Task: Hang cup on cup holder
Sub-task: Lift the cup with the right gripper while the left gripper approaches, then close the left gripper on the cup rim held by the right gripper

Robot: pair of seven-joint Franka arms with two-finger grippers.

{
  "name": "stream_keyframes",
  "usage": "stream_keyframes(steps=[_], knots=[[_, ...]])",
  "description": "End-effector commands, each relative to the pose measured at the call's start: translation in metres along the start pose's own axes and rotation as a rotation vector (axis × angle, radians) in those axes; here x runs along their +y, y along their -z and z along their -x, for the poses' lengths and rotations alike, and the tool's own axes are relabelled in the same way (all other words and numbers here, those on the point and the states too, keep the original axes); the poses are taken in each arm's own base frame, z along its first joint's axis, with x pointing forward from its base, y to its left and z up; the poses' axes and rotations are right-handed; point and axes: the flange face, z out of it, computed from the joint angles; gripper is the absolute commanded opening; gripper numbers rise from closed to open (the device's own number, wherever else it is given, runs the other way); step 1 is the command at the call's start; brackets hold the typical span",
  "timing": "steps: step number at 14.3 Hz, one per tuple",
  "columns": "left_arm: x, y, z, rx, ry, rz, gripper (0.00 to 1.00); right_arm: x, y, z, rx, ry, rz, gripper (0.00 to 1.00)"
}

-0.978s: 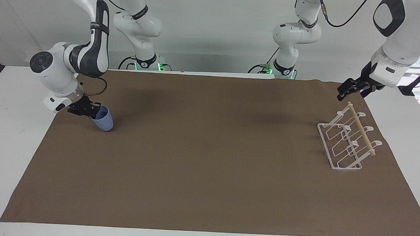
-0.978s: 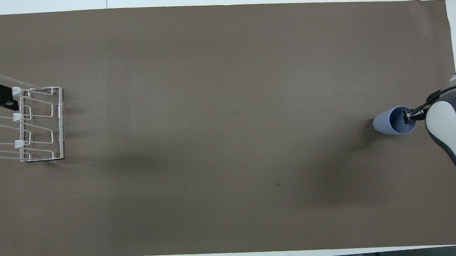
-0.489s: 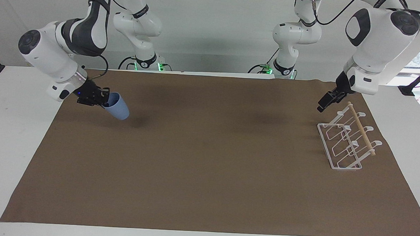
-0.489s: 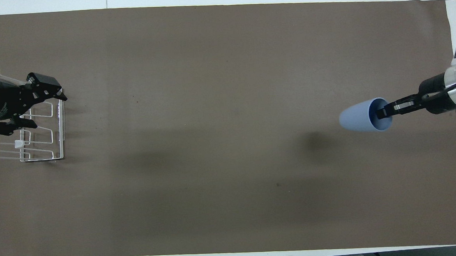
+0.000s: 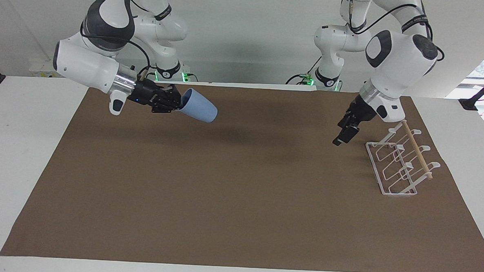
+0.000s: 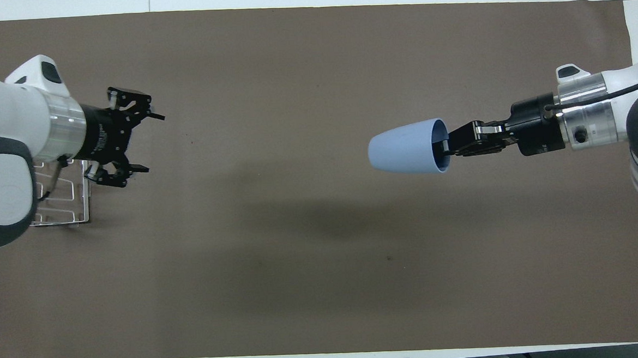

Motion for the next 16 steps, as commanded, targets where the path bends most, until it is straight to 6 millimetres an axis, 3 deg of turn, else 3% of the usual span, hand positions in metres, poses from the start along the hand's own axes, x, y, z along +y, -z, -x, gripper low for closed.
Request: stream_keyframes(steps=[1, 4, 7, 11, 16], knots=[[0.012, -0.014, 0.048, -0.045, 0.134, 0.081, 1.00, -0.004, -0.019, 0.012, 0.064, -0.072, -0.136, 0.00], [0.025, -0.019, 0.091, -0.122, 0.246, 0.151, 1.00, -0.010, -0.057, 0.022, 0.093, -0.114, -0.222, 0.00], [0.038, -0.025, 0.139, -0.158, 0.259, 0.196, 1.00, -0.009, -0.075, 0.020, 0.113, -0.145, -0.288, 0.00], [0.063, -0.011, 0.151, -0.174, 0.254, 0.217, 1.00, 0.001, -0.096, 0.019, 0.098, -0.180, -0.308, 0.00], [0.072, 0.004, 0.165, -0.168, 0.207, 0.174, 1.00, 0.002, -0.106, 0.020, 0.124, -0.188, -0.279, 0.00]])
